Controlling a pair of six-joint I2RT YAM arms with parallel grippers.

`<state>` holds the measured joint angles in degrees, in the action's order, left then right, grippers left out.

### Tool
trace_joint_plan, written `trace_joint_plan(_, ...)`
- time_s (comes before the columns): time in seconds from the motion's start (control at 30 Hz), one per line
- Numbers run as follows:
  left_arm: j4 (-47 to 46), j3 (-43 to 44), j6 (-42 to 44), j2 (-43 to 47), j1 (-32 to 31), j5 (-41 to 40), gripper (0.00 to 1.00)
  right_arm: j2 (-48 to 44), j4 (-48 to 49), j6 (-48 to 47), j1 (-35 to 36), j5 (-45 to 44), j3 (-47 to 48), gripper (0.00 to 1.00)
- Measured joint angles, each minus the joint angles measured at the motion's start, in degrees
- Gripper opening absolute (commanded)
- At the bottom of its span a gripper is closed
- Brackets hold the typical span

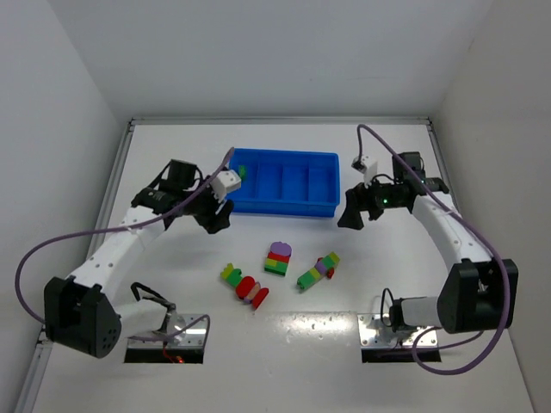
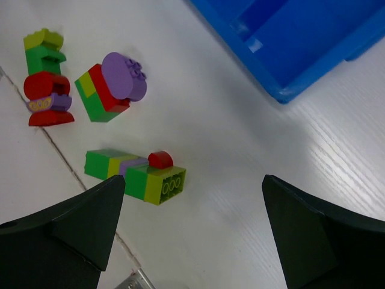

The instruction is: Sort the legos into containers by color

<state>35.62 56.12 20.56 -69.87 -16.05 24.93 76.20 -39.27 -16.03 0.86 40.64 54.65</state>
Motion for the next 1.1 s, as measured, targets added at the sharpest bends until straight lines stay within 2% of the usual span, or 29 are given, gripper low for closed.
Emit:
trace_joint_plan(0.17,9.8,-2.3,16.6,4.5,-0.1,2.8,0.67,1.7,0.1,-1.0,4.1,-1.6,1.7,0.95)
trace_joint_plan(0.33,18.3,-6.2,36.4,3.5,-0.1,6.2,0.67,2.4,0.0,-1.6,5.2,-3.5,1.7,0.95)
trace_joint_plan(0.43,20.2,-10.3,45.2,3.1,-0.6,8.2,0.67,2.4,0.0,-1.8,5.3,-4.6,1.7,0.95)
trace_joint_plan(0.7,16.3,-16.3,58.2,2.8,-3.5,11.0,0.67,2.5,0.1,-2.0,5.3,-7.0,1.7,0.95)
trace_joint_plan(0.9,12.5,-19.5,62.1,0.5,-5.0,11.4,0.73,3.7,0.2,-2.0,5.3,-7.8,1.7,0.95)
trace_joint_plan(1.1,8.4,-20.3,63.3,-1.4,-6.8,11.3,0.75,4.4,0.1,-2.0,5.3,-8.8,1.7,0.95)
